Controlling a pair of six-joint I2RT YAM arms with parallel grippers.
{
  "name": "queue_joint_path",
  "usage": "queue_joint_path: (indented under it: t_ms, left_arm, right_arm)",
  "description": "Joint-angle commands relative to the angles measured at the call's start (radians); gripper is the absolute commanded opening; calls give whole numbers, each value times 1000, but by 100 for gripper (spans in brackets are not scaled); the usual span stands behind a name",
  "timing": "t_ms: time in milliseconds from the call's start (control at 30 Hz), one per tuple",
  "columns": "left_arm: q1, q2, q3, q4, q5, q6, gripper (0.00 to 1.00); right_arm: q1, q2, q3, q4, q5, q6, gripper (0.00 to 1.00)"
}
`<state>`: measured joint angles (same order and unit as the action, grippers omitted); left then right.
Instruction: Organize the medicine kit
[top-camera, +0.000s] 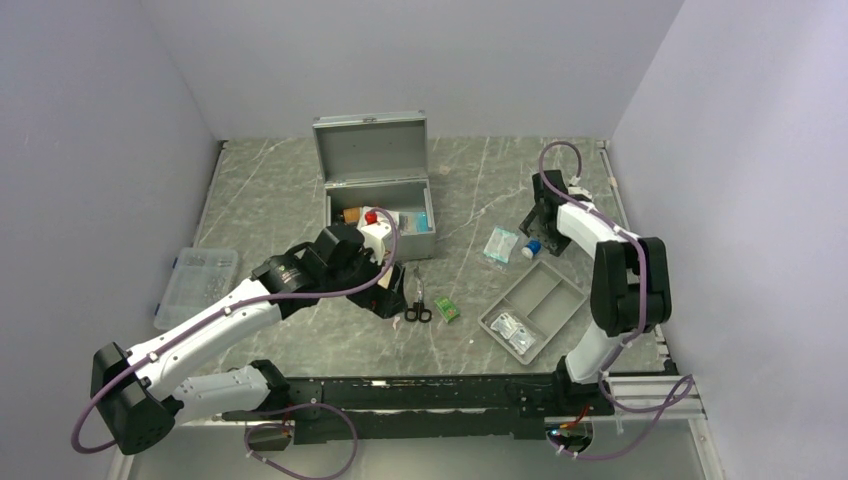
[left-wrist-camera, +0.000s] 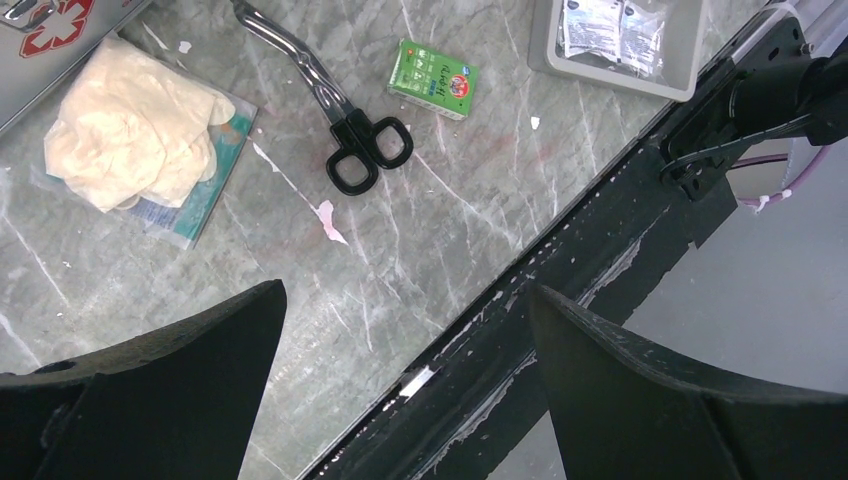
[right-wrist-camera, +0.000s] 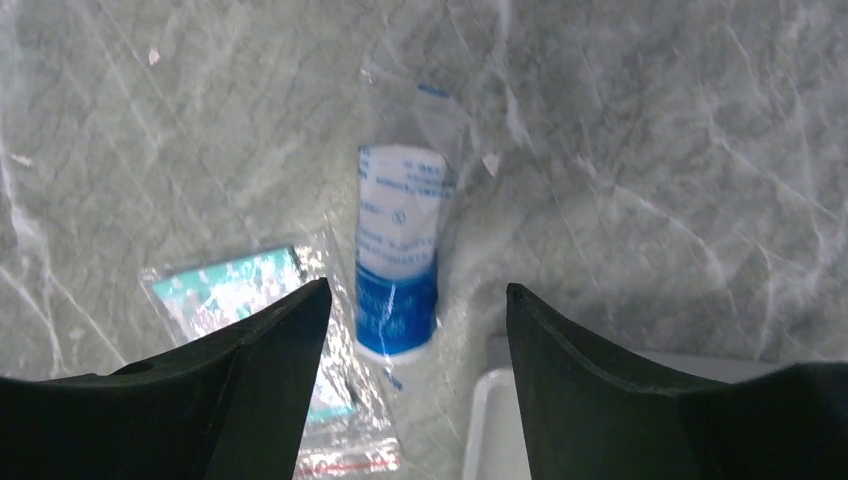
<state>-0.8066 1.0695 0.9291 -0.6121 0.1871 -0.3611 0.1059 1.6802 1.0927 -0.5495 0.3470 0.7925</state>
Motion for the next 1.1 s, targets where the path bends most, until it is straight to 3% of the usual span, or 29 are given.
queue_joint_path:
  t_ms: [0, 333, 567, 633, 1067]
  left_arm:
    - [-1, -13, -2, 36, 23, -9, 99]
    - [-1, -19, -5, 37, 19, -10, 99]
    - [-2, -17, -4, 38, 23, -12, 99]
    - [-1, -17, -6, 38, 25, -12, 99]
    - [-2, -17, -8, 47, 40, -15, 99]
  right_arm:
    - [-22, 68, 78, 48, -14, -15, 66]
    - [-40, 133, 74, 92, -37, 11, 49]
    - [-41, 120, 66, 98, -41, 10, 7]
    - [-41, 94, 62, 95, -33, 8, 0]
    - [-35, -199, 20, -2, -22, -25, 0]
